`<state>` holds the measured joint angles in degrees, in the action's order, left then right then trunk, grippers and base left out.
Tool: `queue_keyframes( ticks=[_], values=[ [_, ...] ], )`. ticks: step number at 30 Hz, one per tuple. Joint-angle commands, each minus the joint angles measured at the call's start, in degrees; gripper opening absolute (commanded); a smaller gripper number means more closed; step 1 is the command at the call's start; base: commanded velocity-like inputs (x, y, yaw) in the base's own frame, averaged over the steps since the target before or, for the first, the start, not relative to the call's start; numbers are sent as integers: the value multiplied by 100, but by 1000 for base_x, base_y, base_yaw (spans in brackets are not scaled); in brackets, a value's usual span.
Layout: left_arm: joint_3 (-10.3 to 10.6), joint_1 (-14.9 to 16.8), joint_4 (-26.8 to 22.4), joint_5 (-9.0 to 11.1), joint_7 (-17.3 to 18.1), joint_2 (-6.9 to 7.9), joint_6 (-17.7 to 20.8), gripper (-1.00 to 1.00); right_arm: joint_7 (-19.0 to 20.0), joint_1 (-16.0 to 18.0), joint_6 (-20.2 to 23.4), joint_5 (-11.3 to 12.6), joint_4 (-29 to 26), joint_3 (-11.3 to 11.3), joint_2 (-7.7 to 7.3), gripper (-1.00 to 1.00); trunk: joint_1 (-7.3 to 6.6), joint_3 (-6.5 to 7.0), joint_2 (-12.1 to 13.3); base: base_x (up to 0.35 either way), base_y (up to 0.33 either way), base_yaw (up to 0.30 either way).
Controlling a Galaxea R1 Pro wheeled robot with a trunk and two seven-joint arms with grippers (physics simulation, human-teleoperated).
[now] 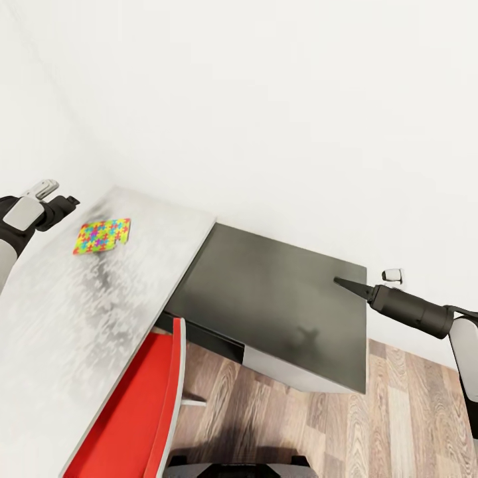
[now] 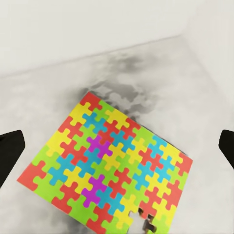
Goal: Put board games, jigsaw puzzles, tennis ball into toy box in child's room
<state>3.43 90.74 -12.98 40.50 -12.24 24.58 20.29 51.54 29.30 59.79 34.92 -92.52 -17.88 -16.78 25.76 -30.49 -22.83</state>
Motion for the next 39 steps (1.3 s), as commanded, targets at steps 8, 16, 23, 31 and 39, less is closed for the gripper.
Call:
queue_keyframes(
  ticks=[8,16,23,31,39],
  values=[
    [40,0,-12,55,-39,9,20,100,34,5,21,-21,1,-5,0,100,3,-83,-10,0,0,0],
    [43,-22,-12,55,-41,4,11,100,46,-1,21,-19,-2,-5,-48,100,3,-159,-10,0,0,0],
    [43,-46,-6,60,-39,3,3,100,74,-10,21,0,-2,12,-164,100,3,-224,-10,0,0,0],
    [42,-67,-4,63,-38,3,-4,100,95,-18,21,8,-3,31,-205,100,3,-300,-10,0,0,0],
    [42,-79,-3,63,-34,3,-6,100,108,-34,21,9,-3,40,-219,100,3,-375,-10,0,0,0]
  ],
)
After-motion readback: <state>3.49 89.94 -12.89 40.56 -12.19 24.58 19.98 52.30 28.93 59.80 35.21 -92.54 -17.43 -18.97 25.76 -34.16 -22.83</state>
